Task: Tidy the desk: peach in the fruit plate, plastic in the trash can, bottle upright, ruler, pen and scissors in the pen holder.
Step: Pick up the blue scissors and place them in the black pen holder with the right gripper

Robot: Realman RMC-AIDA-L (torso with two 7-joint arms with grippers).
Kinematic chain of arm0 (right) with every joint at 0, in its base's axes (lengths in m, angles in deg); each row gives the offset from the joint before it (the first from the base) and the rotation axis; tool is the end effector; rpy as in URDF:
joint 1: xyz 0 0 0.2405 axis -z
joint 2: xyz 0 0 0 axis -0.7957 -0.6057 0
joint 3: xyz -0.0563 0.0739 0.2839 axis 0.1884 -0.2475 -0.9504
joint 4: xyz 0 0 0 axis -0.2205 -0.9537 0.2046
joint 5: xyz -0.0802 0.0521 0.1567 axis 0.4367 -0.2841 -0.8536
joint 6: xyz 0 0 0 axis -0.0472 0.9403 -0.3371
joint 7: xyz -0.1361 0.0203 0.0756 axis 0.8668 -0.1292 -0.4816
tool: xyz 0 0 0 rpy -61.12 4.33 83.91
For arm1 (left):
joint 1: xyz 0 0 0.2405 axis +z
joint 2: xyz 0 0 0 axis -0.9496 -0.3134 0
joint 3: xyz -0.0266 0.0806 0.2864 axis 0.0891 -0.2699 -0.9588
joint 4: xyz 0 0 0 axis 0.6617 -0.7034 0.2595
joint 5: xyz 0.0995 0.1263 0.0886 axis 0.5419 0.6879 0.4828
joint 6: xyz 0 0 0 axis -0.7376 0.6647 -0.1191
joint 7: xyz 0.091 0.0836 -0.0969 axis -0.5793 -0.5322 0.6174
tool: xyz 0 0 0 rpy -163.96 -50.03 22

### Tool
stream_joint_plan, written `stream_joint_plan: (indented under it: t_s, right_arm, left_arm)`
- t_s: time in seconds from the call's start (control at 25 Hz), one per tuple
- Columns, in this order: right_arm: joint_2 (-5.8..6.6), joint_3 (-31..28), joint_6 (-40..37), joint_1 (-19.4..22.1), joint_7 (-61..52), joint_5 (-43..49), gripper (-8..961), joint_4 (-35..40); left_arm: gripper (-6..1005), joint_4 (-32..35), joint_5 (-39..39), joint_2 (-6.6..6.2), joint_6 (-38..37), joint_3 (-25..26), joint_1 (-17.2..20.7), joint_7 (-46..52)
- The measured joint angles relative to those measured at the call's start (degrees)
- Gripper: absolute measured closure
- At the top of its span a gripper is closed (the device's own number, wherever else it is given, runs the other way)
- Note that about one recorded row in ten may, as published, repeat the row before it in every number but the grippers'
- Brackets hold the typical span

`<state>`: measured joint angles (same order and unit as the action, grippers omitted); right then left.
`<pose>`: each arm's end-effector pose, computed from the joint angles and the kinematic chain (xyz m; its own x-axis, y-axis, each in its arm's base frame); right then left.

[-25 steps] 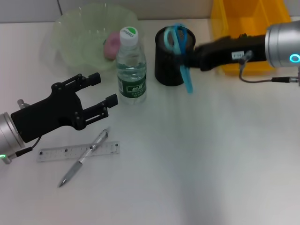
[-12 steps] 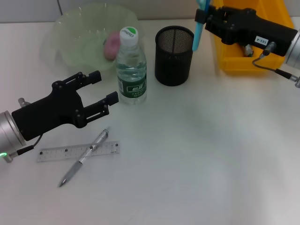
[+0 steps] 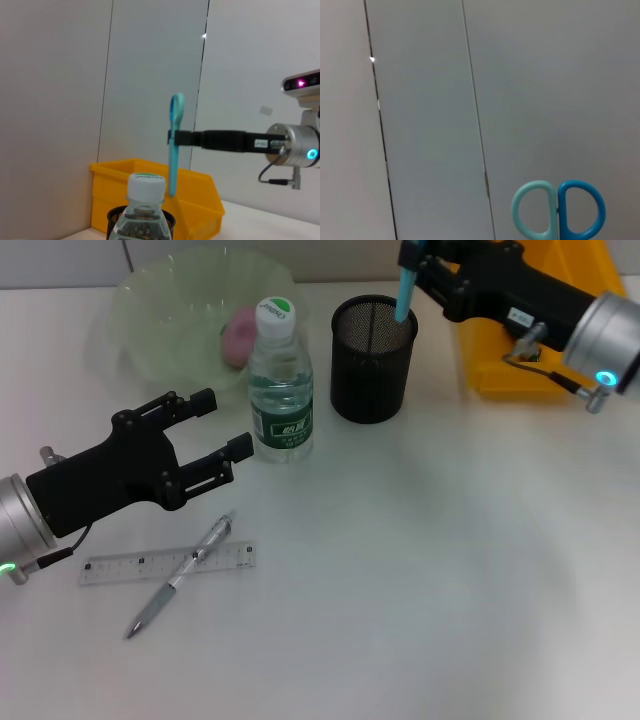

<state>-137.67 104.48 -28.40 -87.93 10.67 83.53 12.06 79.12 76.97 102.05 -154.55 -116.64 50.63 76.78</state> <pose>0.2200 0.4088 -0.0397 0.6642 -0.1005 -0.7408 -0.5484 -0.7389 -0.3915 -0.2931 0.2964 -0.0373 0.7018 0.1173 0.7027 0.4464 -0.8411 -0.3054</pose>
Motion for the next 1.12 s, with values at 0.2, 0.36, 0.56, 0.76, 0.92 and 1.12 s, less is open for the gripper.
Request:
stream_joint_plan:
  t_s: [0.2,0.36,0.56,0.76,0.92,1.12]
  right_arm:
    - [-0.05,0.6,4.8,-3.5,2.7,-0.1,637,-3.5]
    - [-0.11,1.0,5.6,-4.7,5.4,-0.1,632,-5.5]
    - [-0.19,1.0,6.0,-4.9,8.3,-0.1,625,-6.6]
    - [-0.2,1.1,6.1,-4.7,8.6,-0.1,617,-6.8]
    - [-0.19,1.1,7.3,-4.6,8.6,-0.1,612,-6.9]
    - [-0.16,1.1,8.2,-4.5,8.8,0.1,605,-7.0]
  left_arm:
    - [275,0.0,0.0,0.0,0.2,0.0,-0.2,0.0]
    - [275,0.0,0.0,0.0,0.5,0.0,-0.3,0.0]
    - [275,0.0,0.0,0.0,0.7,0.0,-0.3,0.0]
    - [275,0.0,0.0,0.0,0.8,0.0,-0.6,0.0]
    - [275,0.0,0.0,0.0,1.3,0.0,-0.8,0.0]
    - [275,0.0,0.0,0.0,1.4,0.0,-0.9,0.0]
